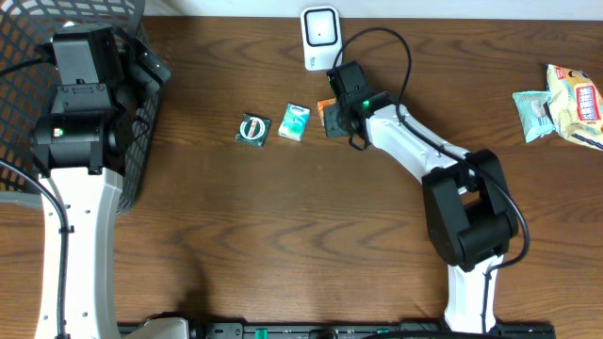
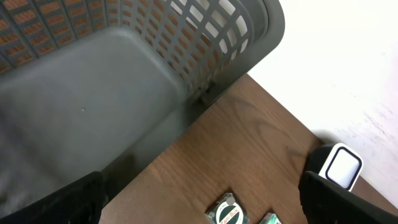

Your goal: Scan the item barcode

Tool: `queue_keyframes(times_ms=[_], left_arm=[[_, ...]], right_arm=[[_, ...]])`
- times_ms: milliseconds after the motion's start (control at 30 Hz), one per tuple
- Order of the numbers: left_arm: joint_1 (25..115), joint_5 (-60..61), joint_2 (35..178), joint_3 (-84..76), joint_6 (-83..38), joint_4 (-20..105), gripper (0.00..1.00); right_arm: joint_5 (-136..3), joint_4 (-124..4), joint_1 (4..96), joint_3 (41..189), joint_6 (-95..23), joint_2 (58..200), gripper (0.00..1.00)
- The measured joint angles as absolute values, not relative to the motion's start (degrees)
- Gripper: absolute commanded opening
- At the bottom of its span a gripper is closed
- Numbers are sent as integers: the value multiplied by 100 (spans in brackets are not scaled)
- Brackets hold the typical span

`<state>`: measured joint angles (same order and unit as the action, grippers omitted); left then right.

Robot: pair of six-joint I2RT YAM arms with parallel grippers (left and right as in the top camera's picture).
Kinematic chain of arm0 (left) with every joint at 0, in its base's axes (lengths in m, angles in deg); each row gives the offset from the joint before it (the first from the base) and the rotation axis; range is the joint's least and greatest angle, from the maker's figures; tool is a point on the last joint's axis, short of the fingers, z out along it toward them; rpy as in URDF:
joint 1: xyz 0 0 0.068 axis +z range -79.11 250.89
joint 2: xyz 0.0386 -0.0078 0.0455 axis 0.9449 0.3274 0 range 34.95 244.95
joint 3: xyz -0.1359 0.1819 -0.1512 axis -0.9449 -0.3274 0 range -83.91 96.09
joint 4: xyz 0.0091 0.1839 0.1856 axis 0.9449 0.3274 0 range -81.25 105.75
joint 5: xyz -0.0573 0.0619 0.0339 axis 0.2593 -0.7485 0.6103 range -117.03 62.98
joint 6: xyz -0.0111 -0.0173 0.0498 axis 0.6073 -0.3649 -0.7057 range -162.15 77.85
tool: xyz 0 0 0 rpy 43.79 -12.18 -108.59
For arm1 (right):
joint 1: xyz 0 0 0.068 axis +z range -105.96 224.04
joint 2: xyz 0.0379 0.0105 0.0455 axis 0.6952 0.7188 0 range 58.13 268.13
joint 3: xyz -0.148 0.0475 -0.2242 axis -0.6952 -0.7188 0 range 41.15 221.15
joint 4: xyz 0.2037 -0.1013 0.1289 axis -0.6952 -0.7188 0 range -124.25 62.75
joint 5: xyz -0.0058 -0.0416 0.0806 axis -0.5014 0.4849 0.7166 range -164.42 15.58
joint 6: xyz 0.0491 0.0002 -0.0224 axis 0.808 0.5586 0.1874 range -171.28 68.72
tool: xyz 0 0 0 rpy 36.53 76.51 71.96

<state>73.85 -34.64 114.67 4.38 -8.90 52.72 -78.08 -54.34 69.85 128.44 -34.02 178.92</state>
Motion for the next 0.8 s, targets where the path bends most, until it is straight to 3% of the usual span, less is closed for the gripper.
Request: queue_keyframes(times_ms=[467,800], left_arm=[[7385,-3464,11467,438,-887,5272,98],[7385,-3464,11467,438,-887,5272,98]], right_arm=[[-7554,-4608,7024,12931,-2775,17930,8],[-7528,-4745,7037,12997,-2961,18408,4]])
